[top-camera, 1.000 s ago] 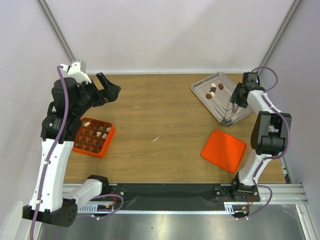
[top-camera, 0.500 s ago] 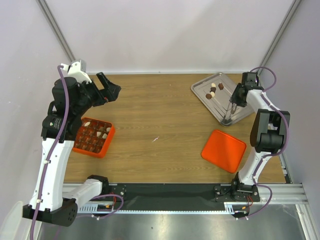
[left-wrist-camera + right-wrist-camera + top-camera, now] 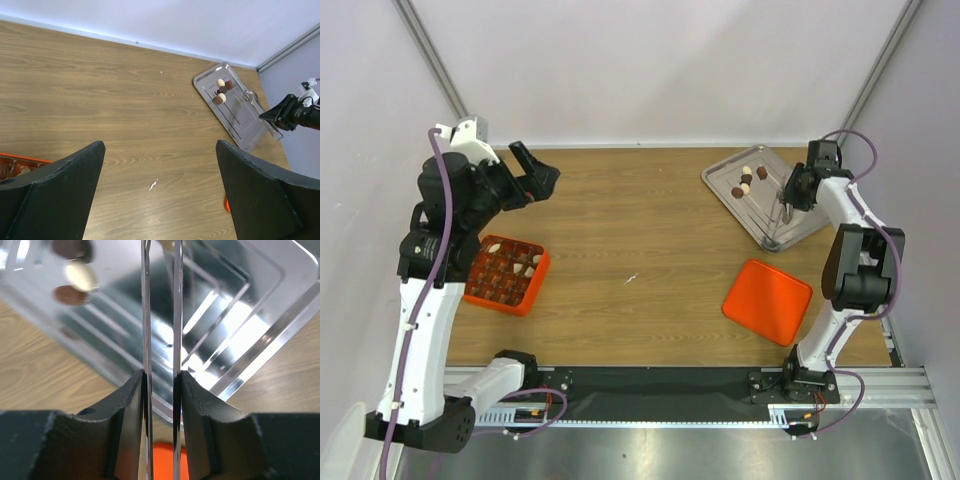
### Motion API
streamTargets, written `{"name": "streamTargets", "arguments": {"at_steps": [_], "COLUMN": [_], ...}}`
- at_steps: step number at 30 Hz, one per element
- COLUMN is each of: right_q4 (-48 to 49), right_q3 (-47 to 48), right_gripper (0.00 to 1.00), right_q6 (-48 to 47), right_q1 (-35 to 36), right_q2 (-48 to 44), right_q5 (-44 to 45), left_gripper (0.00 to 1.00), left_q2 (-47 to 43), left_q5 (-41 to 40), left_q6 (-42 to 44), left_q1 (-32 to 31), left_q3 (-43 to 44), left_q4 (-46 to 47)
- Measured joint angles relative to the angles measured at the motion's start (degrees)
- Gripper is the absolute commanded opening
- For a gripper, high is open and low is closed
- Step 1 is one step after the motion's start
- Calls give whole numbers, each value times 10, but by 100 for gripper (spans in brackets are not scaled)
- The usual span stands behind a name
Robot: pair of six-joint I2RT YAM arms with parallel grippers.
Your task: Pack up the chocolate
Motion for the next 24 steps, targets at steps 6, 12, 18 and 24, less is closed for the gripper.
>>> {"name": "streamTargets", "arguments": {"at_steps": [6, 12, 18, 24], "right_q4": [-16, 32, 76, 91], "right_q3": [-1, 0, 63, 218], "right_gripper": [33, 33, 33, 34], "right_q6": [12, 44, 63, 53], "right_q1": [65, 308, 506, 602], "right_q2": [-83, -136, -63, 91], "right_q5": [-21, -32, -42, -64], "left_gripper": [100, 100, 100, 100], "left_q2": [1, -9, -34, -56], "left_q5": [0, -2, -14, -44], "left_q6": [0, 0, 0, 1], "left_q1": [0, 0, 0, 0], "left_q3": [32, 56, 67, 67], "left_q4": [-11, -28, -45, -51]}}
